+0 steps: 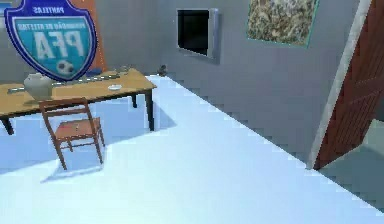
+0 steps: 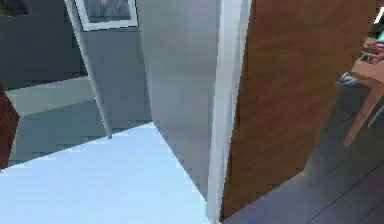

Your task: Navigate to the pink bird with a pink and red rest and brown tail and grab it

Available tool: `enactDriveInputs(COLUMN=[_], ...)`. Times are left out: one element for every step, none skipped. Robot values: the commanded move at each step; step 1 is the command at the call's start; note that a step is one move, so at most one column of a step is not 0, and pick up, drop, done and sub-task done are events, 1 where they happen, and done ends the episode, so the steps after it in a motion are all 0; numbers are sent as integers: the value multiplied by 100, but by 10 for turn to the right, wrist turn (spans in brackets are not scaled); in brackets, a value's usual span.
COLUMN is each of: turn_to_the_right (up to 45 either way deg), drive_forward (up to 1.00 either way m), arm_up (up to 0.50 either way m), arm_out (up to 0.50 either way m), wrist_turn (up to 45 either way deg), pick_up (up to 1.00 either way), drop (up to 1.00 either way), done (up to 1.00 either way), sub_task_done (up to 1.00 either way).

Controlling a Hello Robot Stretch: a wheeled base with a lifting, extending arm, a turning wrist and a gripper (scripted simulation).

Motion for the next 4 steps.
enactDriveInputs(turn_to_the_right=[0,0,60,0], drive_forward=[100,100,0,50], arm_up=[0,0,0,0], arm_out=[0,0,0,0], wrist_turn=[0,0,0,0], pick_up=[0,0,0,0], drop=[0,0,0,0], done=[0,0,0,0], sub_task_done=[0,0,0,0])
